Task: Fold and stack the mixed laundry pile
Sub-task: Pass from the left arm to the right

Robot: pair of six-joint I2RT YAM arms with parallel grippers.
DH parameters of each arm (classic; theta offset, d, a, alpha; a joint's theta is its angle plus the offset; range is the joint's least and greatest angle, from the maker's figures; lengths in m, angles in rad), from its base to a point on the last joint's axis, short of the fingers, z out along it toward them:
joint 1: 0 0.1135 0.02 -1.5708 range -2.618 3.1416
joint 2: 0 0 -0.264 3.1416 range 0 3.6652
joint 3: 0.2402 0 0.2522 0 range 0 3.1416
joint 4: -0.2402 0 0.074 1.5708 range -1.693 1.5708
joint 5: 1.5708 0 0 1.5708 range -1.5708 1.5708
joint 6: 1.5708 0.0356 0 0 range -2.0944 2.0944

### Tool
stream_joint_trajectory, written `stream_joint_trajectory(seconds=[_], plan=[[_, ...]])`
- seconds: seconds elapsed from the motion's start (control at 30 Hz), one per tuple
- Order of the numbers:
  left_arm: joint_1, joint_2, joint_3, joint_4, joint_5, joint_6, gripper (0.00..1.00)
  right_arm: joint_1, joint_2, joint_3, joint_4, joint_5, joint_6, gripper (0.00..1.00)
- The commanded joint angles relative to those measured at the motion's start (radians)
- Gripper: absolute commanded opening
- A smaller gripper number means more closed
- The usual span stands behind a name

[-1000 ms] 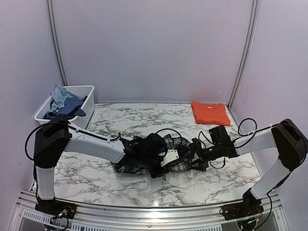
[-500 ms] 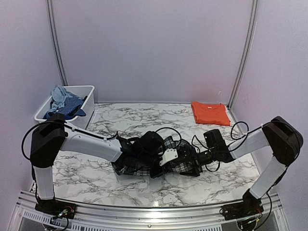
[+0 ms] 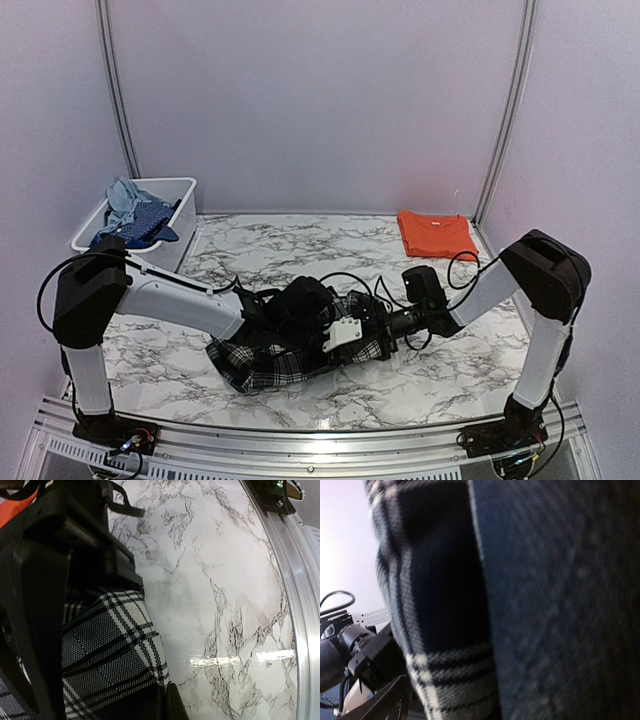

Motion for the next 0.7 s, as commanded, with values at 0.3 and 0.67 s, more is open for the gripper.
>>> stream_joint_trajectory(seconds=[0.3, 0.67], plan=[[-0.007, -0.144, -0.065, 0.063, -0.033, -0.120, 0.14, 0.064, 0.025, 0.044, -0.220, 0.201, -0.166, 0.00], [0.041, -0.515, -0.426, 0.002, -0.188, -0.850, 0.53, 0.060, -0.242, -0.127, -0.144, 0.411, -0.069, 0.00]])
